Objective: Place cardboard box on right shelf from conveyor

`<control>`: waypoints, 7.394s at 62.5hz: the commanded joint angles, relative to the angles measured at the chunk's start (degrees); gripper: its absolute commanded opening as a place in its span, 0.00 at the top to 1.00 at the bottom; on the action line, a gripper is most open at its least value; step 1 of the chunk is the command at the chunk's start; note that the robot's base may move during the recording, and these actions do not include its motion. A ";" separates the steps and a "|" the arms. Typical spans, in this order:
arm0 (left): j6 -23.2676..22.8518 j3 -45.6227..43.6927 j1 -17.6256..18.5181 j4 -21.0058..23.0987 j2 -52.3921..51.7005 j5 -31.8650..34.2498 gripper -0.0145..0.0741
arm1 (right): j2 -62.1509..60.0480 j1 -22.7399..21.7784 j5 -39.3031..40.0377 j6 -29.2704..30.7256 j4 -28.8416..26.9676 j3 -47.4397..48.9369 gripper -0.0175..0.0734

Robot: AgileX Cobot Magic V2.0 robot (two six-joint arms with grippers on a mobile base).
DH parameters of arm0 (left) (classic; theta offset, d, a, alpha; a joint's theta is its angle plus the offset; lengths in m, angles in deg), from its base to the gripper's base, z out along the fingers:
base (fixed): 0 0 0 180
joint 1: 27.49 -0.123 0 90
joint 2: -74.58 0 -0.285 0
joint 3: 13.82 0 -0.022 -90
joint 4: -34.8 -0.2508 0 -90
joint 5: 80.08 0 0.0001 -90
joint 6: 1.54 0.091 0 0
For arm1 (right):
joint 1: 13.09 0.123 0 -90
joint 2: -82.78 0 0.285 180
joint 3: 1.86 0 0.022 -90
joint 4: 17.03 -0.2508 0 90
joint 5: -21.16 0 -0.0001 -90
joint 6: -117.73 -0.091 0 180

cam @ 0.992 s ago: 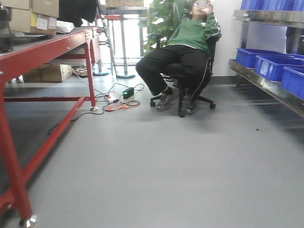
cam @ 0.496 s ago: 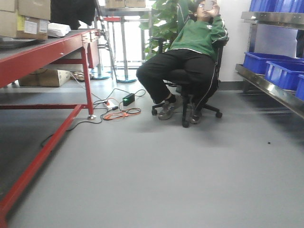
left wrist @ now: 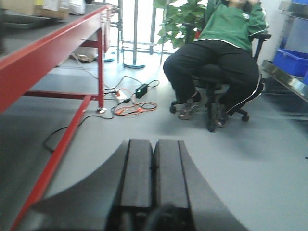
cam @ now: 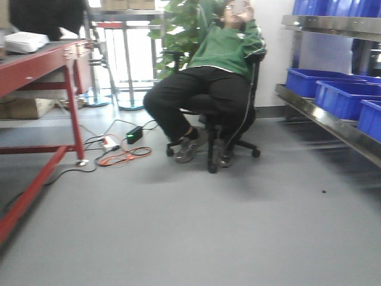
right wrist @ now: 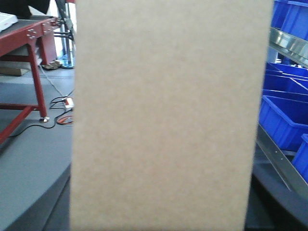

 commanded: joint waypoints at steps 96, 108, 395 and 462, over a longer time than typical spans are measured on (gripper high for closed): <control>-0.29 -0.16 0.18 0.27 -0.58 4.80 0.97 | 0.75 -0.22 5.55 0.64 1.07 1.67 0.41; -0.29 -0.16 0.18 0.27 -0.58 4.80 0.97 | 0.75 -0.22 5.55 0.64 1.07 1.67 0.41; -0.29 -0.16 0.18 0.27 -0.58 4.80 0.97 | 59.67 12.41 31.81 62.42 10.32 21.18 0.41; -0.29 -0.16 0.18 0.27 -0.58 4.80 0.97 | 56.73 12.36 32.15 59.55 7.44 21.19 0.11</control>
